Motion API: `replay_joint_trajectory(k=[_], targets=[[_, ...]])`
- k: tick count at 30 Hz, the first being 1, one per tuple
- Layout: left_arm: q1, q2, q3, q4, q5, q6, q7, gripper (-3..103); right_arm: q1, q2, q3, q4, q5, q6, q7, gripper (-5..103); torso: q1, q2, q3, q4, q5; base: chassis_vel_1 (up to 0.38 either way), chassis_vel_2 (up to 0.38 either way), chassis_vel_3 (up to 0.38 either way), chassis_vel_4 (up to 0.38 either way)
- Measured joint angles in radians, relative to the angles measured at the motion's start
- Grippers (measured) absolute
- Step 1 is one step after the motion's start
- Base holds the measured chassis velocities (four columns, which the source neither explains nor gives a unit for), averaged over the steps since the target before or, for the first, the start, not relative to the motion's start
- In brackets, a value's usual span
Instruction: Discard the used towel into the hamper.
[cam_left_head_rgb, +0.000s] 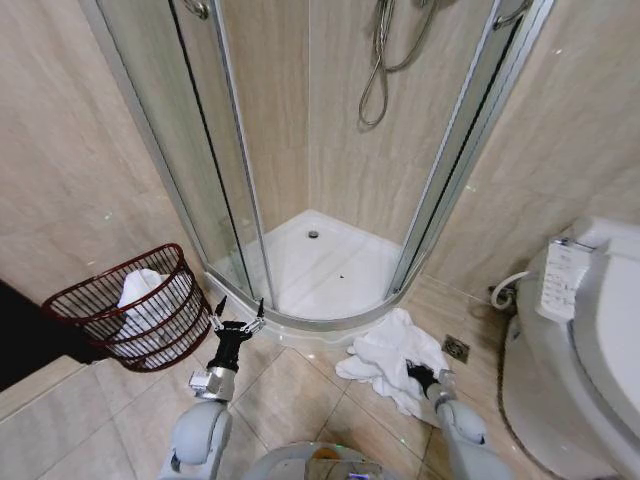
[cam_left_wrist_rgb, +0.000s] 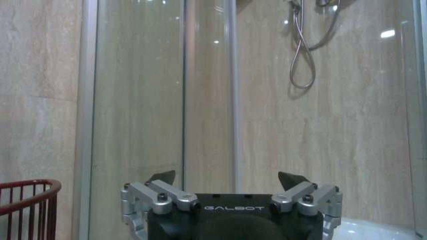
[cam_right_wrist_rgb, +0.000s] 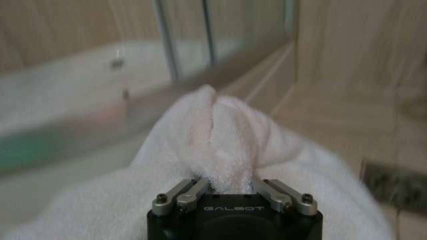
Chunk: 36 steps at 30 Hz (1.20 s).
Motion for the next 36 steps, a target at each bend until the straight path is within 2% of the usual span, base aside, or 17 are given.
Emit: replay_joint_trajectory(k=[4, 12, 18, 26, 36], targets=[[0.004, 0.0, 0.001, -0.002, 0.0, -0.006, 0.001, 100, -0.033, 0.014, 0.027, 0.084, 0.009, 0.027, 0.018, 14, 0.0, 0.0, 0.0, -0.0001, -0.0001, 0.0, 0.0, 0.0, 0.0], [0.022, 0.001, 0.002, -0.014, -0.004, -0.027, 0.001, 100, -0.178, 0.049, 0.12, 0.415, -0.025, 0.157, 0.043, 14, 0.0, 0.0, 0.0, -0.0002, -0.0005, 0.0, 0.0, 0.0, 0.0], [0.032, 0.0, 0.004, -0.015, -0.014, -0.044, -0.002, 100, -0.267, 0.072, 0.149, 0.595, -0.034, 0.162, 0.034, 14, 0.0, 0.0, 0.0, -0.0003, -0.0006, 0.0, 0.0, 0.0, 0.0], [0.049, 0.011, 0.003, -0.015, -0.035, -0.067, -0.005, 100, -0.37, 0.112, 0.159, 0.849, -0.032, 0.125, 0.029, 14, 0.0, 0.0, 0.0, -0.0001, -0.0009, 0.0, 0.0, 0.0, 0.0], [0.043, 0.023, -0.001, -0.014, -0.049, -0.05, 0.012, 100, -0.398, 0.153, 0.113, 0.932, -0.081, 0.119, 0.035, 14, 0.0, 0.0, 0.0, -0.0002, -0.0006, 0.0, 0.0, 0.0, 0.0]])
